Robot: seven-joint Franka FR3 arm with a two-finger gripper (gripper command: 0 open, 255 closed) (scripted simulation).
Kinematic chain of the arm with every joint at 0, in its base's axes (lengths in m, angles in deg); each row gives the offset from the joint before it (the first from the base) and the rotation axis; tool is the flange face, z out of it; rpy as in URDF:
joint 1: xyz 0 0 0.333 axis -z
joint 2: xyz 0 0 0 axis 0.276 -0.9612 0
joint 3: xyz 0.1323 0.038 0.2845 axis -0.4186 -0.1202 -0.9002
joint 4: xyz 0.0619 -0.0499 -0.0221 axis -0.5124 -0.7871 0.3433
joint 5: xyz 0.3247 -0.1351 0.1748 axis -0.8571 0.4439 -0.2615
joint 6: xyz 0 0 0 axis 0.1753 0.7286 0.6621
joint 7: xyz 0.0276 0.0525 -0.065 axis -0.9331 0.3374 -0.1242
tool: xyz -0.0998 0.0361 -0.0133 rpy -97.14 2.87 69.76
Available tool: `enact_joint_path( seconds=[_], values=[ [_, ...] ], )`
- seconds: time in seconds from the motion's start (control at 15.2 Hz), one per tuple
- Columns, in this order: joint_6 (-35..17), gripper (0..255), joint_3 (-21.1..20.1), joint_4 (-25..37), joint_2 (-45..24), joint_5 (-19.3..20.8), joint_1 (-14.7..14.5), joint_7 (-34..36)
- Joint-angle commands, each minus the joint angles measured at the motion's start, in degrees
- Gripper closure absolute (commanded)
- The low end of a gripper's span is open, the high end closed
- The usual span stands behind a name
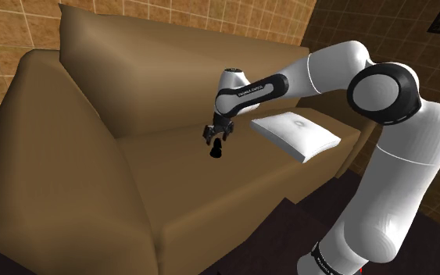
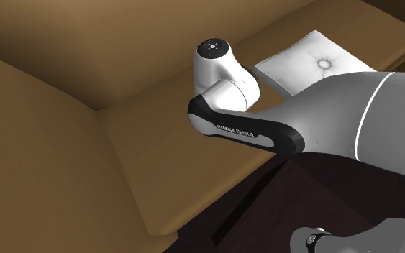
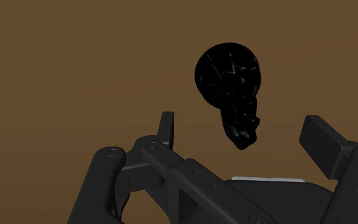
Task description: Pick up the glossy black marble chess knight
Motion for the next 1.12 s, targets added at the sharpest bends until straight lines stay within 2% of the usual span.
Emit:
enact_joint_path(
  seconds=[0.0, 0.07, 0.13, 0.73, 1.06],
  values=[
    [-0.87, 0, 0.01, -0.39, -0.45, -0.02, 0.03, -0.02],
    [-0.87, 0, 0.01, -0.38, -0.46, -0.02, 0.03, -0.02],
    [-0.89, 255, 0.00, -0.50, -0.37, -0.01, 0.01, 0.01],
    [-0.87, 255, 0.01, -0.38, -0.46, -0.02, 0.03, -0.02],
    [2.63, 255, 0.01, 1.23, 1.43, 0.02, -0.01, -0.09]
  ],
)
